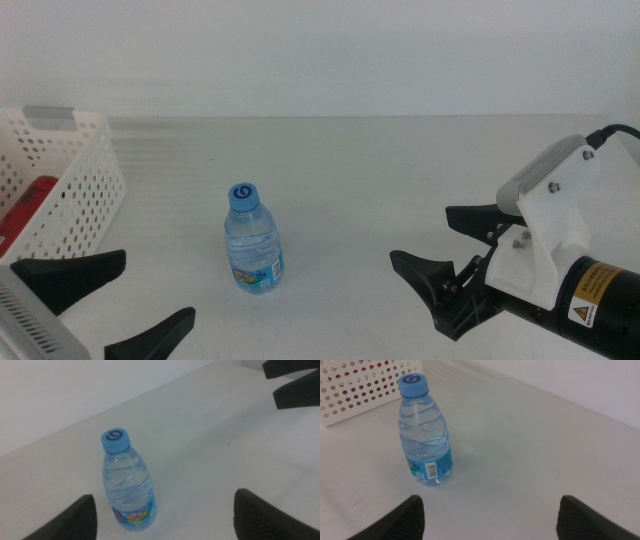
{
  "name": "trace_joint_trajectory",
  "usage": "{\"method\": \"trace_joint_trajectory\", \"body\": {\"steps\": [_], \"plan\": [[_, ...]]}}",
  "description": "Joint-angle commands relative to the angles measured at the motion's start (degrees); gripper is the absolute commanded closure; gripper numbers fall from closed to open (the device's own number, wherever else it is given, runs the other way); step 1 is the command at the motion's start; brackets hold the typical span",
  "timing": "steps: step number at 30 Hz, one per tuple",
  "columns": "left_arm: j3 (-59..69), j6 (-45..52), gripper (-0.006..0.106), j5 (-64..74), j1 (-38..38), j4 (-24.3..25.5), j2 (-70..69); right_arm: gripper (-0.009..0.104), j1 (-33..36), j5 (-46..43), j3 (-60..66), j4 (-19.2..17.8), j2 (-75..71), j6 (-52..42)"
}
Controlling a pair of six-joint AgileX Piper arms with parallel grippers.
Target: Use arms to grab the bottles and put them into the dustbin to the left of the table.
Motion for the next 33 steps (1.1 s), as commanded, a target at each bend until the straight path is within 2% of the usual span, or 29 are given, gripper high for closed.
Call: {"method": "trace_joint_trajectory", "body": {"steps": [1,8,15,21,29,33], "plan": [[-1.61,-0.47,0.010,-4.93,-0.23,-0.44,0.27,0.023,0.24,-3.70,-1.20,-0.64,-1.20,-0.71],[-1.56,-2.28,0.010,-10.90,-0.06,-1.15,2.91,0.023,0.24,-3.70,-1.20,-0.64,-1.20,-0.71],[-3.19,-4.61,0.010,-20.66,-0.06,-1.64,13.82,0.023,0.24,-3.70,-1.20,-0.64,-1.20,-0.71],[-7.02,-5.01,0.010,-21.38,1.82,-1.64,19.15,0.023,0.24,-3.70,-1.20,-0.64,-1.20,-0.71],[-6.95,-5.08,0.013,-20.49,8.89,-0.70,19.29,0.023,0.24,-3.70,-1.20,-0.67,-1.20,-0.71],[-6.44,-5.03,0.013,-19.99,9.30,-0.49,19.73,0.023,0.24,-3.70,-1.20,-0.67,-1.20,-0.71]]}}
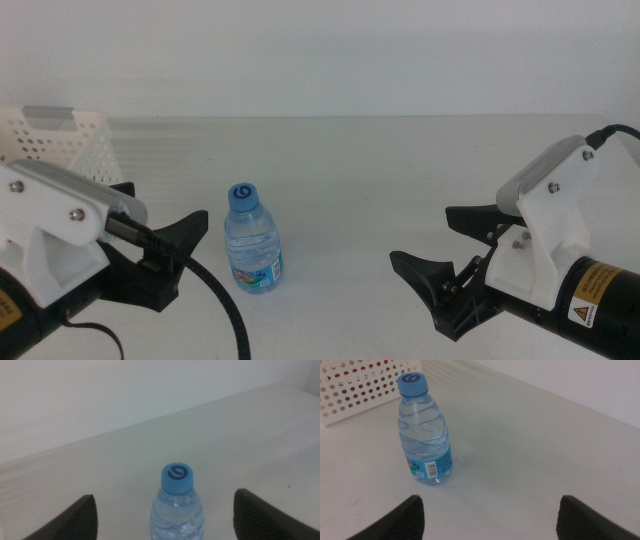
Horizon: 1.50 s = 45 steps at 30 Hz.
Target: Use arms to grab the bottles and put them into the dustbin to the left of the table.
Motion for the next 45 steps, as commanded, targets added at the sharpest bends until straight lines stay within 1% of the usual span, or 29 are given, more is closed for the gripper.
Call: {"method": "trace_joint_trajectory", "body": {"steps": [1,3,6,12,16,18,22,26,33,38,45], "plan": [[-1.08,-0.99,0.013,-4.72,0.15,-0.01,0.37,0.023,0.24,-3.77,-1.20,-0.62,-1.20,-0.71],[0.86,-1.06,0.013,-9.22,0.15,-0.01,1.06,0.023,0.24,-3.77,-1.20,-0.62,-1.20,-0.71],[5.64,-4.13,0.013,-18.48,0.15,0.56,2.12,0.023,0.24,-3.77,-1.20,-0.62,-1.20,-0.71],[13.92,-10.73,0.013,-34.92,0.15,8.64,6.92,0.023,0.24,-3.77,-1.20,-0.62,-1.20,-0.71],[16.00,-13.50,0.013,-40.57,0.15,13.64,12.63,0.023,0.24,-3.77,-1.20,-0.62,-1.20,-0.71],[16.05,-13.58,0.013,-42.74,0.15,14.98,15.81,0.023,0.24,-3.77,-1.20,-0.62,-1.20,-0.71],[16.05,-13.44,0.013,-49.30,0.15,14.62,23.34,0.023,0.24,-3.77,-1.20,-0.62,-1.20,-0.71],[16.05,-13.19,0.013,-56.98,0.15,11.48,30.40,0.023,0.24,-3.77,-1.20,-0.62,-1.20,-0.71],[16.00,-13.24,0.013,-68.30,0.15,10.88,40.82,0.023,0.24,-3.77,-1.20,-0.62,-1.20,-0.71],[14.14,-14.35,0.013,-68.28,0.15,10.49,44.84,0.023,0.24,-3.77,-1.20,-0.62,-1.20,-0.71],[11.62,-13.98,0.013,-68.22,0.46,10.11,45.64,0.023,0.24,-3.77,-1.20,-0.62,-1.20,-0.71]]}}
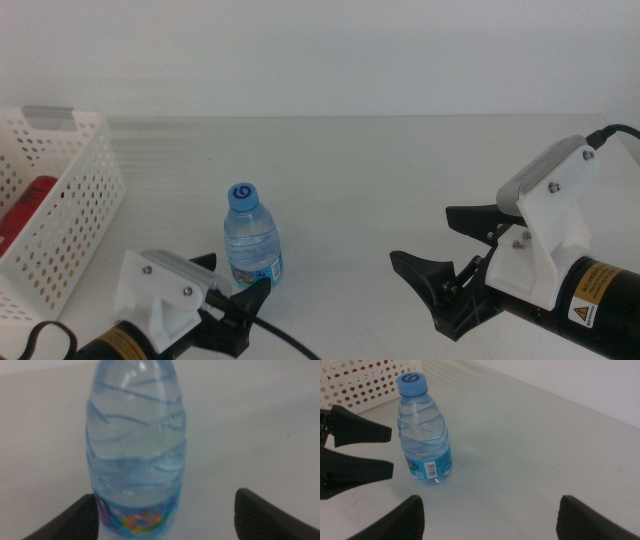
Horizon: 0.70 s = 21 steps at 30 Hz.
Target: Use arms to grab the bottles and put them into the dustbin to the left of the table.
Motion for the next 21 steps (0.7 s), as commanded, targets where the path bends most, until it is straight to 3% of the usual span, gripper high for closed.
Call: {"method": "trace_joint_trajectory", "body": {"steps": [1,21], "plan": [[-1.61,-0.66,0.013,-10.16,0.08,-1.45,-1.05,0.023,0.24,-3.82,-1.20,-0.62,-1.20,-0.71],[-11.81,-0.34,0.013,-9.87,0.08,-2.85,7.72,0.023,0.24,-3.82,-1.20,-0.62,-1.20,-0.71]]}}
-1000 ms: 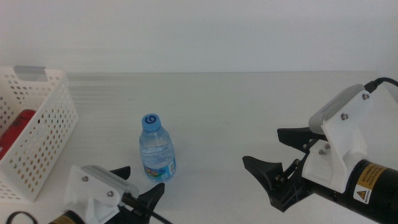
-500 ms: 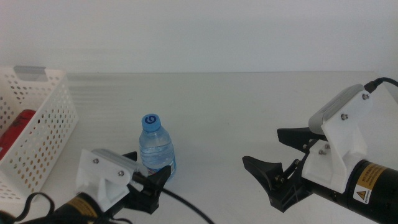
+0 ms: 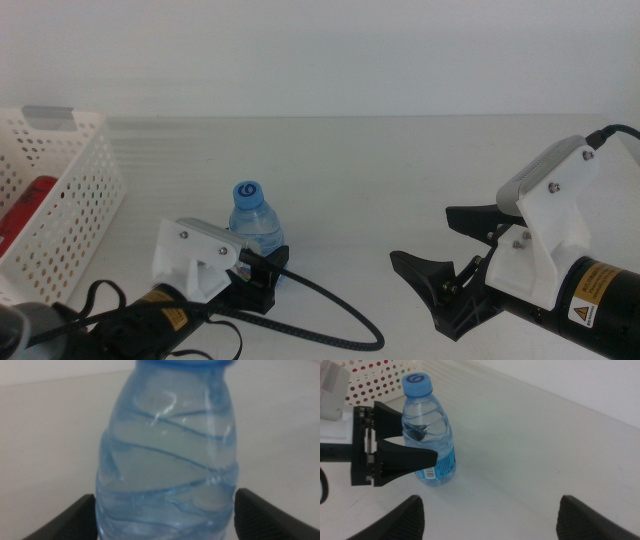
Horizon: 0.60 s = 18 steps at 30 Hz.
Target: Use arms to grab the bottles and put them into the dustbin to the left of the table.
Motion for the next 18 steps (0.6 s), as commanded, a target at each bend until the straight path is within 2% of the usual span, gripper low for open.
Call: {"method": "trace_joint_trajectory", "body": {"steps": [1,8,11,14,18], "plan": [[-2.00,-0.01,0.013,-9.87,0.01,-1.05,-1.02,0.023,0.24,-3.82,-1.20,-0.62,-1.20,-0.71],[-3.94,0.32,0.013,-10.30,0.01,-1.75,0.17,0.023,0.24,-3.82,-1.20,-0.62,-1.20,-0.71],[-3.94,0.32,0.018,-10.23,0.01,-2.01,0.17,0.023,0.24,-3.82,-1.20,-0.62,-1.20,-0.71],[-3.88,0.53,0.027,-10.30,0.01,-2.14,0.17,0.023,0.24,-3.82,-1.20,-0.62,-1.20,-0.71],[-3.88,-0.19,0.051,-10.30,0.01,-1.85,0.17,0.023,0.24,-3.82,-1.20,-0.62,-1.20,-0.71]]}}
